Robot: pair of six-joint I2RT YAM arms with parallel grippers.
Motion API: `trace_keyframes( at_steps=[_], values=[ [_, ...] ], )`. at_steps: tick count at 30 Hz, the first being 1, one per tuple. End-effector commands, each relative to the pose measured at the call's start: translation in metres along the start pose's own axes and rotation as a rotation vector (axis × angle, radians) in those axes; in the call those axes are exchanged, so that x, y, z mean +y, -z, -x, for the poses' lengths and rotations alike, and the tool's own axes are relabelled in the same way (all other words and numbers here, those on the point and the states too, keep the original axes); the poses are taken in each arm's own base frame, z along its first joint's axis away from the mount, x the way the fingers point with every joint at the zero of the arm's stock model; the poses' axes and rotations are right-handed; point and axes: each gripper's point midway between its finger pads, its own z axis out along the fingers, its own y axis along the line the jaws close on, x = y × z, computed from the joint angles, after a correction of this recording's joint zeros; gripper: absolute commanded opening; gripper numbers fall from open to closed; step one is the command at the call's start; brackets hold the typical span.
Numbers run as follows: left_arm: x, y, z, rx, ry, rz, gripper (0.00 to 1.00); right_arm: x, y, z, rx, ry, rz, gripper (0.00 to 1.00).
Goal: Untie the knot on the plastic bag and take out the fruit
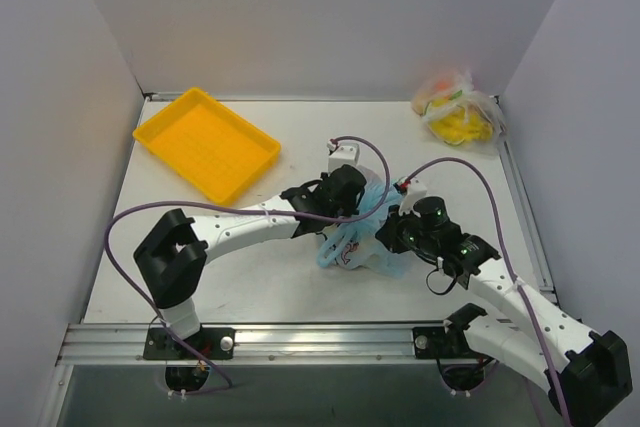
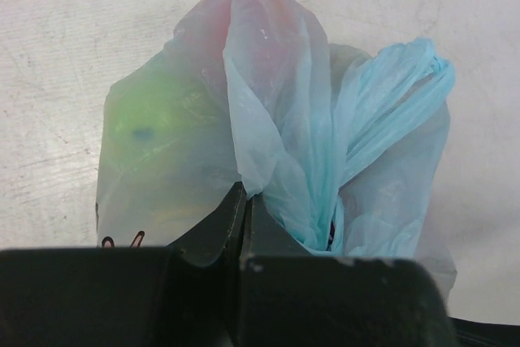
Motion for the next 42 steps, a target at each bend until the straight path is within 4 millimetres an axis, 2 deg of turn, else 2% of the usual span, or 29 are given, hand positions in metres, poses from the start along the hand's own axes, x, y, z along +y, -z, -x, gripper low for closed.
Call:
trace_keyframes(
  at_steps=[1,3,4,5,6,7,8,9,10,11,12,13,16,17,19,20,21,22,23,24,25,27,28,30,31,33,34,37,42],
  values=[
    [0.021,0.013,0.033,-0.090,0.059,0.049,0.00,-0.010,0.006,0.000,-0.025,-0.006,-0.053,0.00],
    [0.043,0.015,0.041,-0.104,0.078,0.086,0.00,-0.027,0.013,0.001,-0.045,-0.029,-0.151,0.00],
    [0.053,0.023,0.048,-0.121,0.098,0.095,0.00,-0.036,0.016,0.002,-0.057,-0.042,-0.194,0.00],
    [0.068,0.024,0.041,-0.107,0.107,0.122,0.00,-0.040,0.021,0.002,-0.065,-0.055,-0.213,0.00],
    [0.088,0.025,0.044,-0.111,0.131,0.154,0.00,-0.053,0.025,0.006,-0.097,-0.070,-0.286,0.00],
    [0.097,0.036,0.053,-0.137,0.161,0.155,0.00,-0.058,0.028,0.006,-0.110,-0.082,-0.311,0.00],
    [0.113,0.037,0.041,-0.114,0.169,0.181,0.00,-0.063,0.034,0.009,-0.140,-0.097,-0.333,0.00],
    [0.131,0.040,0.044,-0.124,0.197,0.211,0.00,-0.067,0.038,0.012,-0.163,-0.118,-0.354,0.00],
    [0.138,0.053,0.051,-0.148,0.223,0.206,0.00,-0.075,0.041,0.011,-0.179,-0.132,-0.387,0.00],
    [0.147,0.058,0.050,-0.149,0.248,0.213,0.00,-0.079,0.047,0.015,-0.214,-0.152,-0.405,0.00],
    [0.157,0.060,0.038,-0.132,0.250,0.230,0.00,-0.081,0.050,0.016,-0.227,-0.165,-0.410,0.00],
    [0.161,0.071,0.044,-0.157,0.273,0.214,0.00,-0.079,0.051,0.016,-0.231,-0.170,-0.397,0.00],
    [0.157,0.083,0.037,-0.151,0.280,0.155,0.00,-0.065,0.050,0.019,-0.202,-0.122,-0.323,0.00],
    [0.154,0.085,0.036,-0.147,0.284,0.136,0.00,-0.054,0.049,0.019,-0.160,-0.107,-0.273,0.03],
    [0.148,0.090,0.029,-0.123,0.292,0.089,0.00,-0.043,0.049,0.018,-0.110,-0.086,-0.221,0.19],
    [0.145,0.091,0.026,-0.112,0.291,0.071,0.00,-0.038,0.050,0.011,-0.053,-0.067,-0.199,0.26],
    [0.142,0.093,0.025,-0.107,0.291,0.056,0.00,-0.031,0.056,0.024,-0.067,-0.051,-0.180,0.33],
    [0.138,0.096,0.026,-0.104,0.290,0.036,0.00,-0.025,0.058,0.026,-0.052,-0.031,-0.166,0.46],
    [0.136,0.097,0.026,-0.098,0.286,0.026,0.00,-0.022,0.062,0.025,-0.029,-0.002,-0.162,0.51],
    [0.134,0.098,0.025,-0.092,0.283,0.015,0.00,-0.012,0.070,0.042,-0.056,0.021,-0.140,0.60],
    [0.131,0.100,0.025,-0.083,0.276,0.001,0.00,-0.004,0.073,0.045,-0.049,0.052,-0.117,0.63],
    [0.128,0.102,0.025,-0.071,0.272,-0.011,0.00,0.009,0.075,0.050,-0.014,0.129,-0.088,0.66],
    [0.127,0.102,0.025,-0.063,0.266,-0.016,0.00,0.026,0.076,0.059,-0.010,0.182,-0.050,0.66],
    [0.125,0.105,0.027,-0.057,0.265,-0.021,0.00,0.035,0.074,0.060,0.026,0.256,-0.043,0.66],
    [0.125,0.105,0.027,-0.056,0.263,-0.021,0.00,0.044,0.075,0.068,0.022,0.285,-0.027,0.66],
    [0.124,0.107,0.028,-0.052,0.265,-0.021,0.00,0.056,0.064,0.058,0.086,0.360,-0.018,0.66],
    [0.124,0.107,0.028,-0.050,0.274,-0.021,0.00,0.051,0.058,0.059,0.097,0.386,-0.069,0.66],
    [0.122,0.107,0.027,-0.045,0.295,-0.025,0.00,0.056,0.048,0.049,0.139,0.456,-0.085,0.66],
    [0.118,0.105,0.023,-0.022,0.306,-0.039,0.00,0.041,0.031,0.036,0.194,0.555,-0.193,0.67]
  ],
)
